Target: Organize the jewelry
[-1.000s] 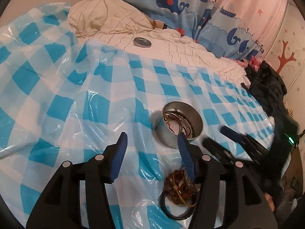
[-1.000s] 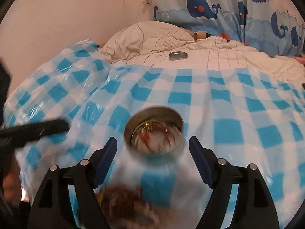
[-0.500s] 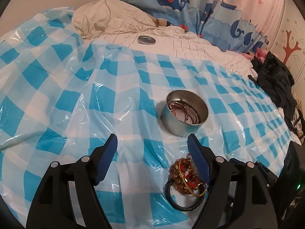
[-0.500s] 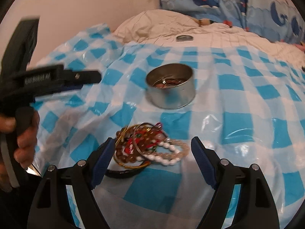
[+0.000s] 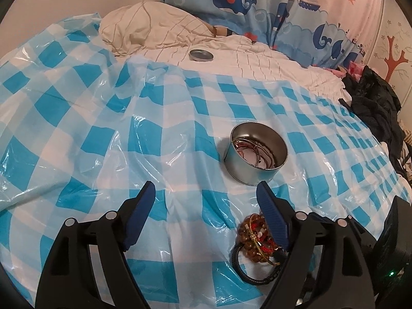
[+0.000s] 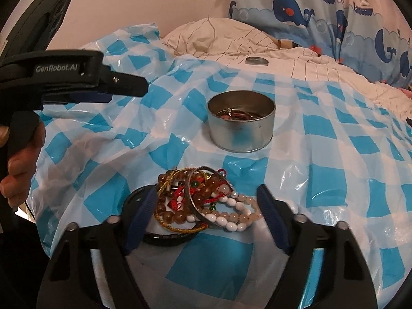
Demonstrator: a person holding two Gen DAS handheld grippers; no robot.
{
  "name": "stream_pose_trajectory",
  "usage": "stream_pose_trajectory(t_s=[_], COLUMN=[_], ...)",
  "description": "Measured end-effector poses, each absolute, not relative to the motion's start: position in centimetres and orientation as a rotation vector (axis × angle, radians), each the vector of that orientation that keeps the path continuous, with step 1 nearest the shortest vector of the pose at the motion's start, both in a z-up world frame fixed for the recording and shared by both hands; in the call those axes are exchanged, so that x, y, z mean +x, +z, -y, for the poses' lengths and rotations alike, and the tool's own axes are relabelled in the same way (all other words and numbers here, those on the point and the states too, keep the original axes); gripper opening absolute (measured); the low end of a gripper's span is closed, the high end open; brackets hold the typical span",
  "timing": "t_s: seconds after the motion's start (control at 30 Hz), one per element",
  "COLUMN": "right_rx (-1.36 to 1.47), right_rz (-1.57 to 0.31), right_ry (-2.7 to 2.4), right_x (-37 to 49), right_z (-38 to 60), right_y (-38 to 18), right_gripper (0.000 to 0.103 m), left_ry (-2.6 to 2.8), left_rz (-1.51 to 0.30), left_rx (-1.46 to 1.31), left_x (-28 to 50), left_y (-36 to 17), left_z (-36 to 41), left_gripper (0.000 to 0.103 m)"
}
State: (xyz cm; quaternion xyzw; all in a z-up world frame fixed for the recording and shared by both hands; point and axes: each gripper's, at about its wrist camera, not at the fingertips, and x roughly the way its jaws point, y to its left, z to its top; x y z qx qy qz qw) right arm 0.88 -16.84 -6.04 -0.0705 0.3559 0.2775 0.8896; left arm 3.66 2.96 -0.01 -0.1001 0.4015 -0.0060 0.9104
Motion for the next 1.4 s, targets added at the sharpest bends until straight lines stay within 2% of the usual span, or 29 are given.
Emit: stream_pose_trajectory(t_s=[0.1, 0.23, 0.3, 0.33, 0.4, 0.43, 0.57, 0.8, 1.0, 1.17, 1.3, 1.4], right_rx=[-0.157, -0.19, -0.218, -0.226, -0.231, -0.22, 0.013, 0.444, 0.505, 0.462, 0.418, 0.389], right_rz=[-0.755, -0.759, -0.77, -0.776, -0.768, -0.764, -0.81, -0.915, -1.008, -0.914, -0.745, -0.724], right_ry=[0.579, 0.588, 0.585, 0.591, 0.591, 0.586, 0.608, 0.609, 0.568, 0.578, 0.669, 0.668], right_x=[1.0, 0.9, 0.9, 0.8, 0.7, 0.7, 2.3, 5.6, 6.5, 5.9, 4.4, 4.3], right_z=[16.7, 16.1, 15.7, 15.5, 15.4, 15.7, 18.8, 24.9, 25.5, 25.4, 24.7, 24.4], right_y=[-6.3, -6.6, -7.0, -7.1, -7.0, -6.8, -6.1, -7.2, -9.1, -7.9, -4.6, -4.1], right_gripper=[0.049, 0.037, 0.028, 0.026, 0.013, 0.011, 0.008, 0.01, 0.011, 0.009, 0.005, 0.005], left_ry=[-0.014, -0.013, -0.014, -0.013, -0.012, -0.011, -0.01, -0.012, -0.017, -0.025, -0.021, -0.034], left_rz=[-0.833, -0.834, -0.834, -0.835, -0.835, -0.835, -0.832, -0.838, -0.85, -0.851, -0.85, -0.859], left_rx=[-0.198, -0.192, -0.192, -0.192, -0.191, -0.192, -0.194, -0.187, -0.176, -0.16, -0.161, -0.155], left_x=[3.7, 3.6, 3.6, 3.6, 3.6, 3.6, 3.7, 3.7, 4.0, 3.9, 3.8, 3.8], left_y=[-0.1, -0.1, -0.1, -0.1, -0.1, -0.1, -0.3, -0.4, -0.6, -0.5, -0.5, -0.5], left_z=[-2.9, -2.8, -2.8, -2.8, -2.8, -2.8, -3.0, -2.9, -2.5, -2.2, -2.2, -2.1], left_gripper=[0.077, 0.078, 0.078, 0.078, 0.078, 0.078, 0.078, 0.078, 0.078, 0.078, 0.078, 0.078])
